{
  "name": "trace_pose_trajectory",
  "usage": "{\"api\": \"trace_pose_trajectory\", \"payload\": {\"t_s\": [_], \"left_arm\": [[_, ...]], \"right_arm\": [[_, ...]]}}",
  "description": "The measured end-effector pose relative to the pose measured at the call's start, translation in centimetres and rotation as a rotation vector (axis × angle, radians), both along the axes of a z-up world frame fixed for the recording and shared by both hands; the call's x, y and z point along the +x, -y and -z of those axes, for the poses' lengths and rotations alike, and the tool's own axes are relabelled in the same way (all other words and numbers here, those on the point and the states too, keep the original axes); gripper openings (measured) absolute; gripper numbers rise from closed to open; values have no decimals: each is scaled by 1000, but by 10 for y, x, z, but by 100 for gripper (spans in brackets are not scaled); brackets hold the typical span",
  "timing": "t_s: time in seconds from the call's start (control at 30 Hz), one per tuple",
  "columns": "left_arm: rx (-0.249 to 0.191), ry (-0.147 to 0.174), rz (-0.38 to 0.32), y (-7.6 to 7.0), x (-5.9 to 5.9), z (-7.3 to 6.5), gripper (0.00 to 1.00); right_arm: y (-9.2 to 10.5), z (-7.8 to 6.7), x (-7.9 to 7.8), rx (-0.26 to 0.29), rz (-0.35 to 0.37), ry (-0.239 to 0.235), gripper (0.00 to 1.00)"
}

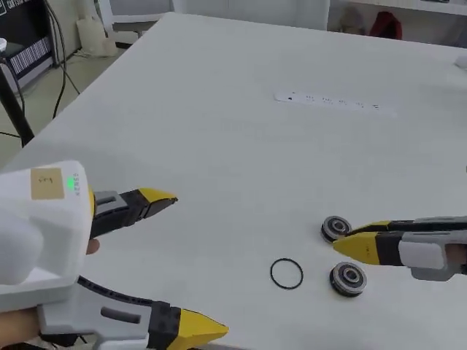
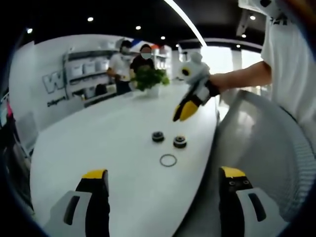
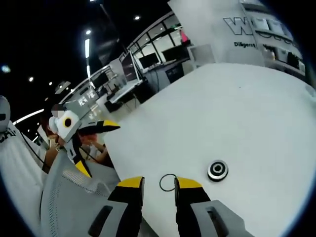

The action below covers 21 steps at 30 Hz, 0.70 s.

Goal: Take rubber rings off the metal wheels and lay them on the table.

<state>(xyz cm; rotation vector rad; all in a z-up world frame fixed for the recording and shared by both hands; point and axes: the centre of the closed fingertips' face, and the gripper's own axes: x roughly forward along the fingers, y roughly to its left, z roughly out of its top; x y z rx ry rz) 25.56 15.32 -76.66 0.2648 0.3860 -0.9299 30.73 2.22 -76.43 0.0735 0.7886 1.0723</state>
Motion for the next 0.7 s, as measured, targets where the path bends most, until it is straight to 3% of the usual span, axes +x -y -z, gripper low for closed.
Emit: {"api": "trace_pose_trajectory", "payload": {"t_s": [0.33,0.43,0.7], "left_arm": [[20,10,-41,-3,-3,-14,94],[25,11,-50,-3,-3,-17,94],[23,17,-50,2,0,-28,94]], "right_arm": [[19,-23,2,61,6,50,29],[24,-24,2,52,-4,75,31],[51,-19,9,33,15,84,33]]}}
